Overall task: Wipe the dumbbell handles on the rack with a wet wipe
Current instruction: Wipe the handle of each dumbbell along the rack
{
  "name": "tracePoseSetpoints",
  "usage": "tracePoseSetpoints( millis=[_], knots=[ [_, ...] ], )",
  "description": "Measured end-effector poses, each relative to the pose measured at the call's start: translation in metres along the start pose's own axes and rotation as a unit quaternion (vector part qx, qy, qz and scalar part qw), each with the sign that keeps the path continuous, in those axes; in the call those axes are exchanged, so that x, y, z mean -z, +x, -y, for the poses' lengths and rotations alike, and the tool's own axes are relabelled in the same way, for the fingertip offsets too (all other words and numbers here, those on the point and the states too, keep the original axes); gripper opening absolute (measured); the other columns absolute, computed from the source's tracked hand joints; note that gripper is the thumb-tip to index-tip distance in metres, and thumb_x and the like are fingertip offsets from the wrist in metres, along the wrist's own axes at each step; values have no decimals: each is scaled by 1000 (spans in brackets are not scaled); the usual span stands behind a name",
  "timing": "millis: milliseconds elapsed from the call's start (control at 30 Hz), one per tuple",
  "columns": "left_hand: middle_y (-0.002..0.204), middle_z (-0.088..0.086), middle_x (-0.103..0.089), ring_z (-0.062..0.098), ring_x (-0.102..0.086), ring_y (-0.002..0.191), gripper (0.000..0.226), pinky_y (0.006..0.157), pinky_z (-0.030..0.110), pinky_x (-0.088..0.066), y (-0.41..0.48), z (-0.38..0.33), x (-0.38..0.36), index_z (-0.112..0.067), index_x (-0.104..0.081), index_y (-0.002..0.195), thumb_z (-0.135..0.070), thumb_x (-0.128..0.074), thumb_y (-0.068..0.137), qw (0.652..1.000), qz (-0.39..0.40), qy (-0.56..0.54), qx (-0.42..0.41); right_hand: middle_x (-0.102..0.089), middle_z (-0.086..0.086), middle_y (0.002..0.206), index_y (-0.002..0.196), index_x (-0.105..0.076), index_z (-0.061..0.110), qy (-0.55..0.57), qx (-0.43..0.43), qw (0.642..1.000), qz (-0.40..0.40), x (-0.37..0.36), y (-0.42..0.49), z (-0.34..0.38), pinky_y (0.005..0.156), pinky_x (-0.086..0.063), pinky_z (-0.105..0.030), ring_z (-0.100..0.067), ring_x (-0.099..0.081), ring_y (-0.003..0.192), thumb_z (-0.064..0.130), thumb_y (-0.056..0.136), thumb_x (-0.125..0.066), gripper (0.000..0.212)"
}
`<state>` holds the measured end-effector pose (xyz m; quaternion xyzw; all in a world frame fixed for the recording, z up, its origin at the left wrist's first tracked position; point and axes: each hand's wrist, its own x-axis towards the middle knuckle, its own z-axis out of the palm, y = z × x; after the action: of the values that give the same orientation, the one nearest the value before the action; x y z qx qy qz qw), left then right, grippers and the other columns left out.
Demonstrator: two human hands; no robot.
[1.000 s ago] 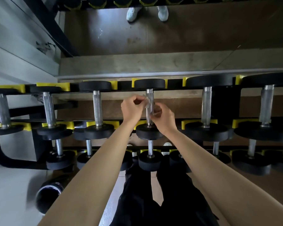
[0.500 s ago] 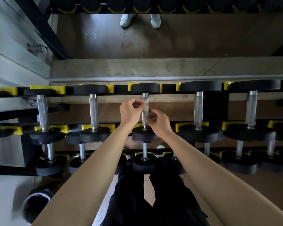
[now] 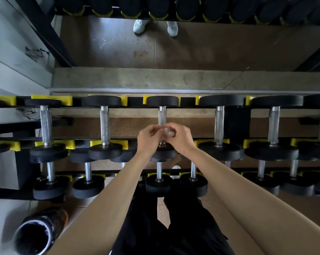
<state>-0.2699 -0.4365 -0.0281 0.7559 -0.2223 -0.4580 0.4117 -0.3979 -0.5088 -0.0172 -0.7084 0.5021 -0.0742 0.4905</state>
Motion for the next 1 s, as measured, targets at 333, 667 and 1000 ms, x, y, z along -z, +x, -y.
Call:
tracePoseSetpoints(
  millis=[333,667,1000],
  knots=[
    [127,-9,-69,6,-63,114,38,102,26,-48,-9,17,3,-25,-64,136,-18,-61,99,995,48,85,7,-66,0,100,104,-78,13,-14,-74,986,-150,-6,44,9,82,-49,-27,-12,-58,87,29,92,-73,21],
    [136,-4,-66,10,-61,121,49,103,28,-49,-9,24,11,-27,-55,146,-12,-60,99,992,86,95,-7,-73,0,111,115,-73,13,61,-174,982,-47,-1,17,-9,95,-56,-34,-15,-68,100,27,88,-78,31],
    [132,-13,-62,-12,-58,105,48,99,12,-45,-11,19,16,-25,-56,146,-13,-59,100,992,102,75,0,-69,3,114,121,-70,11,61,-174,982,-31,-6,16,7,99,-51,-32,-12,-64,102,20,95,-70,28]
  ],
)
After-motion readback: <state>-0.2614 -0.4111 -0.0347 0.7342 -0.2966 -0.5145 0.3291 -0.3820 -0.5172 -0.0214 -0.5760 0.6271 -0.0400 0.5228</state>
